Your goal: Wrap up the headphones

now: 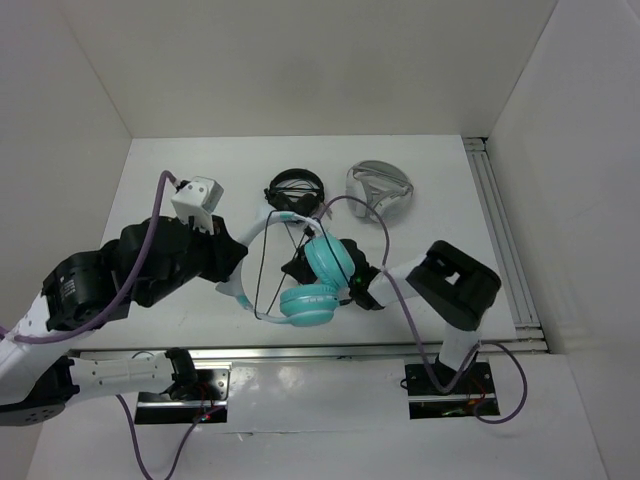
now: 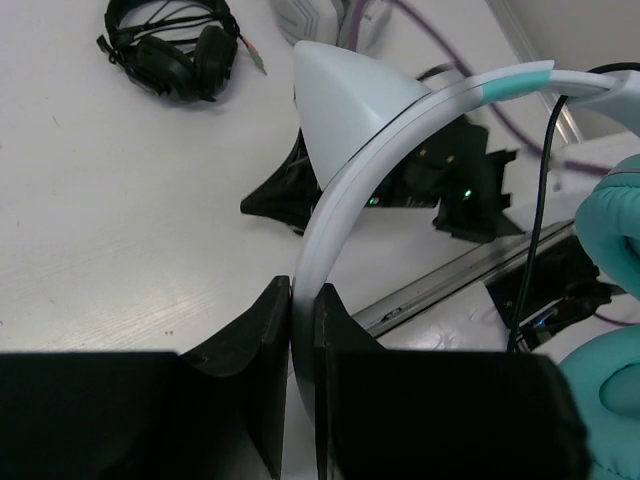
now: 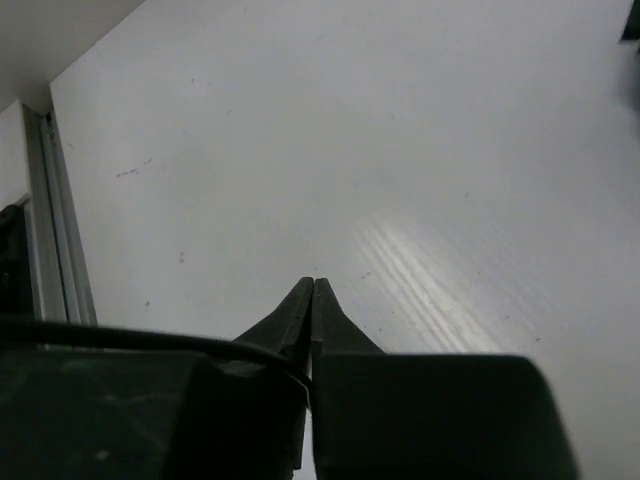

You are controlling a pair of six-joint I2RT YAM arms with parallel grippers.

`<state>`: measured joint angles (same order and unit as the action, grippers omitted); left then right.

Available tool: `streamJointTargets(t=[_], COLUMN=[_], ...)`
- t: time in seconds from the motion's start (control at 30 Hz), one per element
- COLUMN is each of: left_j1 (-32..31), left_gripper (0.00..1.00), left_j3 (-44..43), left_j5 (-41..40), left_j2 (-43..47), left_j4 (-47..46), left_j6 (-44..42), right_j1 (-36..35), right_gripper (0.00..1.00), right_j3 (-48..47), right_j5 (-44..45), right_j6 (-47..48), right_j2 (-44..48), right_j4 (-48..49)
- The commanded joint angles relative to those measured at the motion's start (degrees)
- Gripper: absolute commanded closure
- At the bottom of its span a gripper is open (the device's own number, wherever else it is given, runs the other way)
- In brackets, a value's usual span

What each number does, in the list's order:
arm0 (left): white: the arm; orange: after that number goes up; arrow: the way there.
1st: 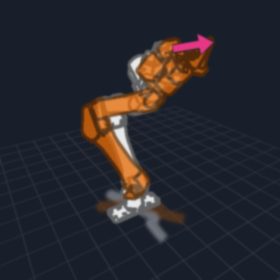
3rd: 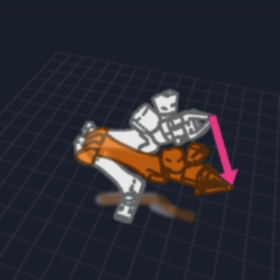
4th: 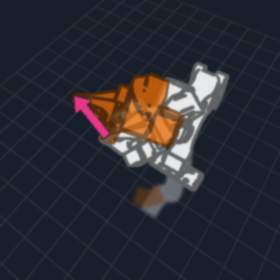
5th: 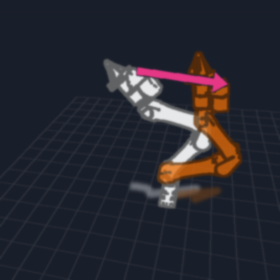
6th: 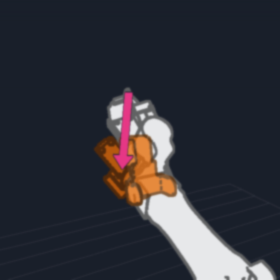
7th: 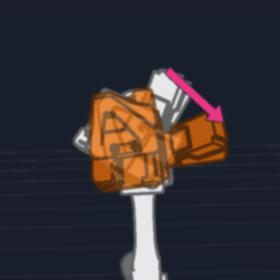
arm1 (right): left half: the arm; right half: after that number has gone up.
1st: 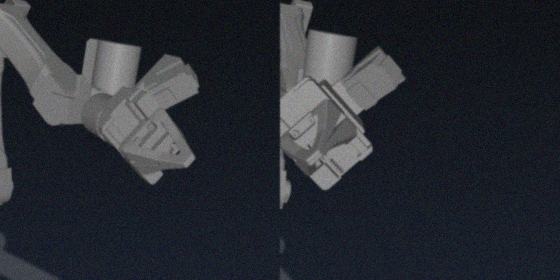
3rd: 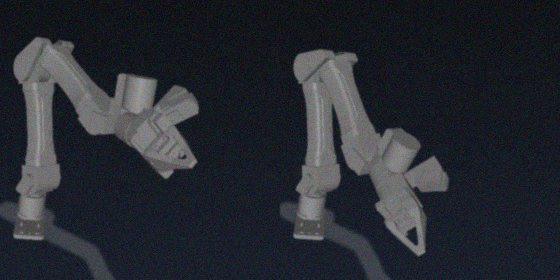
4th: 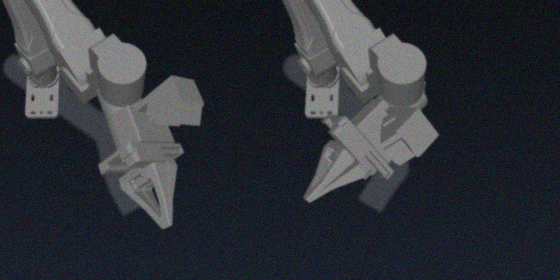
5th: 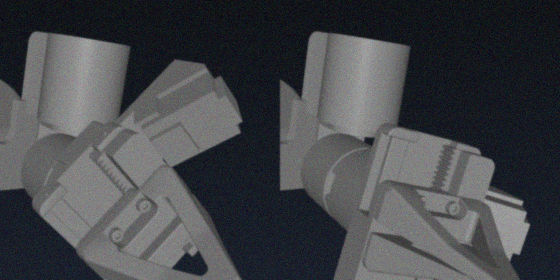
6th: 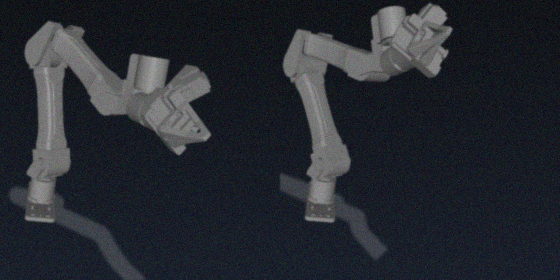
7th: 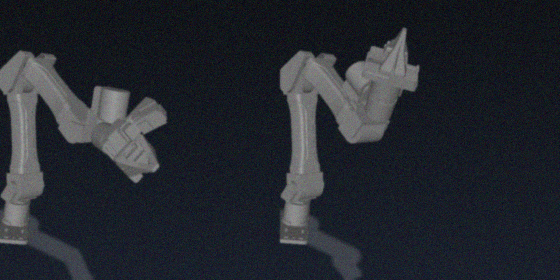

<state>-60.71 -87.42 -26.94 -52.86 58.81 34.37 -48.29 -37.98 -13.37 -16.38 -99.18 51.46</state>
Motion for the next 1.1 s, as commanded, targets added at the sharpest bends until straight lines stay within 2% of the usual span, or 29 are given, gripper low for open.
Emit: streamJointTargets(t=[0.0,0.17,0.33,0.47,0.5,0.57,0.73,0.87,1.03,1.07], left_j1=[-0.3,-0.3,-0.3,-0.3,-0.3,-0.3,-0.3,-0.3,-0.3,-0.3], left_gripper=[1.0,1.0,1.0,1.0,1.0,1.0,1.0,1.0,1.0,1.0], left_j3=[-6.2,-7.2,-8.9,-9.5,-8.8,-6.2,-2.4,-1.9,-2.4,-2.4], left_j5=[-4.0,-6.3,-7.4,-2.2,-0.9,1.6,2.2,3.3,7.2,8.4], left_j2=[-0.5,-0.5,-0.7,-3.2,-3.2,-3.2,-1.6,0.7,2.8,2.8], left_j4=[-2.8,-1.0,0.3,4.0,4.8,6.3,13.1,15.3,14.5,13.9], left_j6=[4.7,5.7,5.1,2.9,2.2,2.2,3.4,4.5,3.3,2.7], right_j1=[-0.4,-0.4,-0.4,0.4,1.5,4.9,13.6,23.0,24.5,22.7], right_gripper=[0.99,1.0,1.0,1.0,1.0,1.0,1.0,1.0,1.0,1.0], right_j3=[0.8,0.1,1.3,0.5,0.4,-1.2,-3.9,-6.0,-7.2,-7.2], right_j5=[-2.1,0.3,2.6,11.1,13.2,15.2,14.1,9.3,6.2,6.7], right_j6=[-5.3,-6.4,-6.4,-3.1,-2.3,-1.6,-0.4,-1.1,-0.6,-0.1], right_j2=[-6.7,-10.9,-9.7,-0.4,1.5,7.2,16.9,20.3,20.5,20.0], right_j4=[15.2,16.9,16.3,5.4,0.2,-4.2,-16.5,-20.8,-23.1,-23.1])
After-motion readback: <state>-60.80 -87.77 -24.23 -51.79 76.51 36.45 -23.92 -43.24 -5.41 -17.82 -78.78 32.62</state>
